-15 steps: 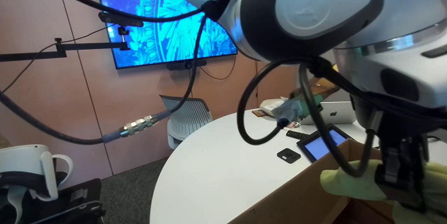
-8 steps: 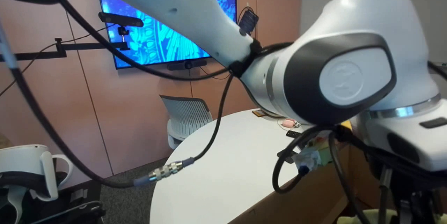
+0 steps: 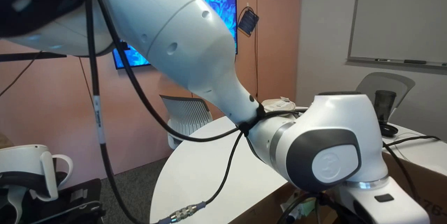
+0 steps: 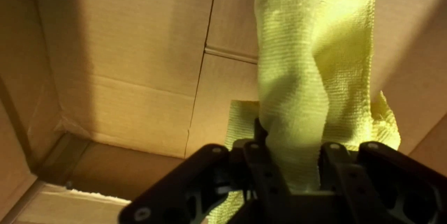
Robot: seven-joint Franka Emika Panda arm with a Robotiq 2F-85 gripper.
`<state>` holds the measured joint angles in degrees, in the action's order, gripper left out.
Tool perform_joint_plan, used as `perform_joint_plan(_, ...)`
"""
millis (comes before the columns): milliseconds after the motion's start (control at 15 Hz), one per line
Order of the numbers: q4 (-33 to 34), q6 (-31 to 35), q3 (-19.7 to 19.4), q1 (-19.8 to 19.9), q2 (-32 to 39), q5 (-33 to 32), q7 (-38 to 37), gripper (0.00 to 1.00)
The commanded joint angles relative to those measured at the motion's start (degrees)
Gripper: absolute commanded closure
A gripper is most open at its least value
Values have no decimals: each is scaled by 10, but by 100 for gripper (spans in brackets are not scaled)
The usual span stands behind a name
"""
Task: Put the marker on the towel, fold the towel, and then put the folded towel in the box
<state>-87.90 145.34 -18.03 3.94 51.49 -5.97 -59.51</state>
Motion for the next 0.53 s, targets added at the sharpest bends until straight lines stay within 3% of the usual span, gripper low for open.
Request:
perform_joint_plan(0, 54, -16, 27, 33, 50, 33, 49, 93)
perform_joint_plan(67, 60, -18, 42, 47, 59, 48, 70, 75)
perform_joint_plan(133, 66, -21, 56, 60, 68, 64, 90, 65)
perform_joint_plan(467, 78, -35, 97, 115, 81, 145, 179, 28)
